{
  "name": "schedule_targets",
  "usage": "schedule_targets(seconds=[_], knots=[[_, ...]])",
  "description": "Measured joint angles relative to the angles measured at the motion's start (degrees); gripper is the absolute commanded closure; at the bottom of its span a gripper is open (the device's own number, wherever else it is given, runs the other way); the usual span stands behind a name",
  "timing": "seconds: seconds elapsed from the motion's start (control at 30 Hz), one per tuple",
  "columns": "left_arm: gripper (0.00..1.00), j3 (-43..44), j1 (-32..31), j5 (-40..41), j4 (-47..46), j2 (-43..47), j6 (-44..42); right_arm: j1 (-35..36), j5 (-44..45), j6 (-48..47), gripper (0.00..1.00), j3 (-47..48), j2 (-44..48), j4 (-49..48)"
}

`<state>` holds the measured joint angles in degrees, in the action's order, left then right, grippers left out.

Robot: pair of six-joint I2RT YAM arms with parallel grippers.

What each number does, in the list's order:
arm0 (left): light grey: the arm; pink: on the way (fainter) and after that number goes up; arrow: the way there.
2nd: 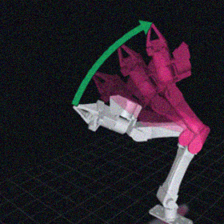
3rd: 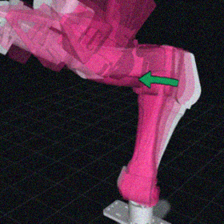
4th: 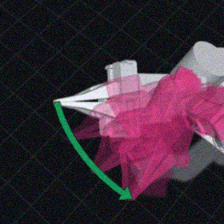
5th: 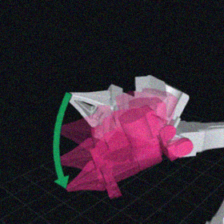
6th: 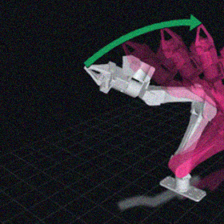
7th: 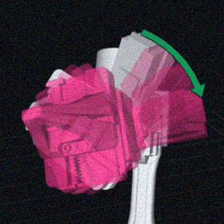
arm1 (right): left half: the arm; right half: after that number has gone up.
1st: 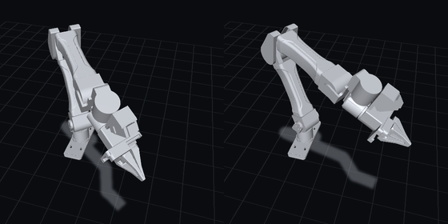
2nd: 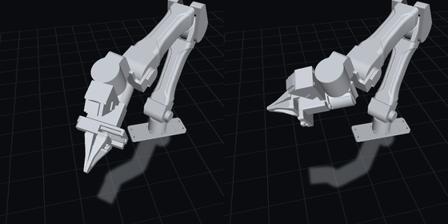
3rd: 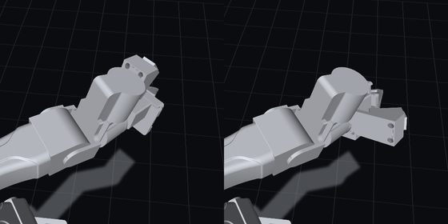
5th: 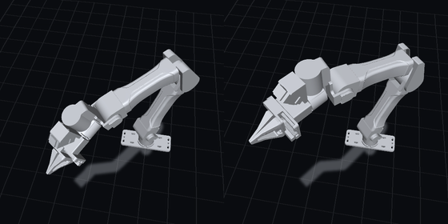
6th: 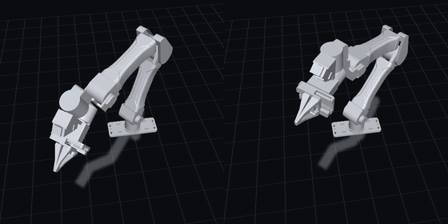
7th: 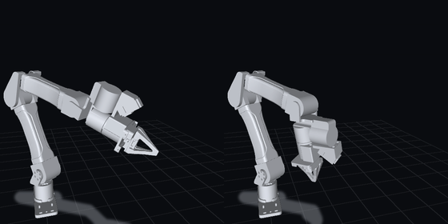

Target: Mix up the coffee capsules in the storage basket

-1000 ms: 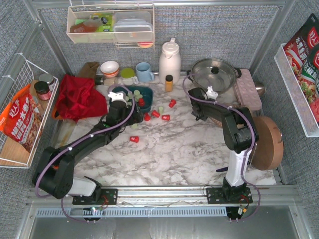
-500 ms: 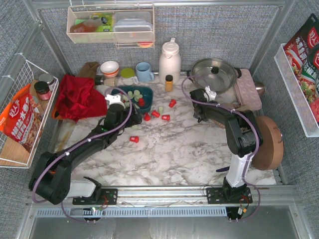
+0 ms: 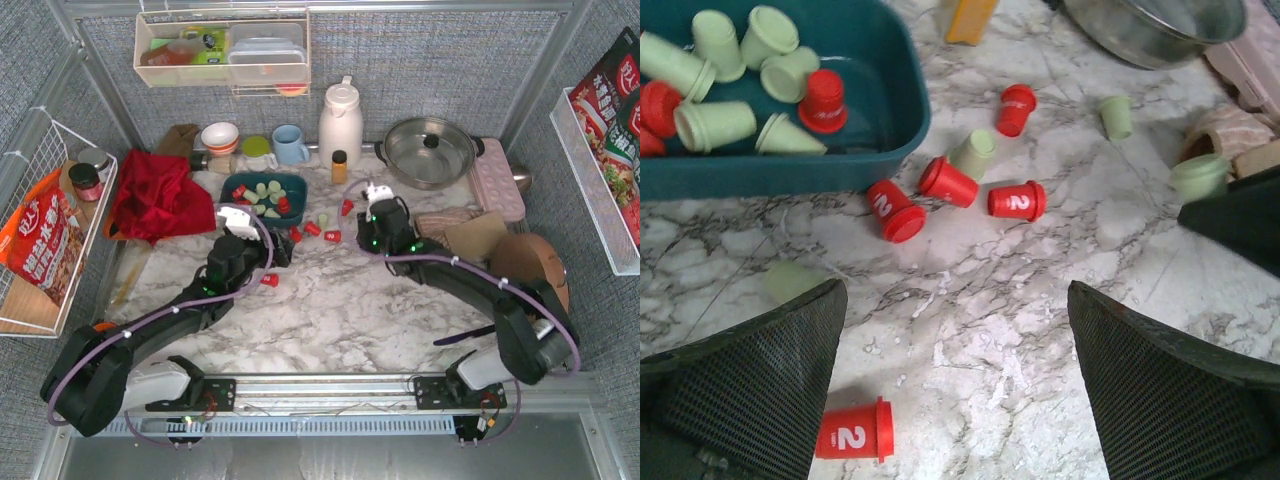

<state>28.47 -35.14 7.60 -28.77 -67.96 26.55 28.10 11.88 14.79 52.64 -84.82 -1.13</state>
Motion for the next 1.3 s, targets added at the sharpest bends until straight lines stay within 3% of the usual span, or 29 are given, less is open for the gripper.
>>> schedule_targets(seconds=[0.1, 0.3, 0.5, 0.87, 1.3], knots=[[0.01, -1.18, -2.01, 0.00, -2.91, 1.03, -3.13, 4.46, -4.55, -5.97, 0.88, -5.77, 5.01, -5.66], [0.01, -0.70, -3.34, -0.02, -4.28, 1.88, -4.46, 8.68, -15.23, -21.88, 0.88, -25.81, 11.30, -28.46], [0.01, 6.12, -3.93, -3.80, -1.55, -0.33, -0.72, 9.46, -22.97, -33.73, 0.87, -30.99, 11.43, -43.52], [0.08, 9.03, -6.60, -15.21, 0.63, -2.01, 3.91, 10.62, -25.73, -41.94, 0.87, -33.88, 11.87, -52.65], [0.13, 9.25, -9.84, -23.34, 1.46, -7.43, 8.22, 10.86, -25.59, -43.60, 0.85, -34.21, 12.07, -54.75]])
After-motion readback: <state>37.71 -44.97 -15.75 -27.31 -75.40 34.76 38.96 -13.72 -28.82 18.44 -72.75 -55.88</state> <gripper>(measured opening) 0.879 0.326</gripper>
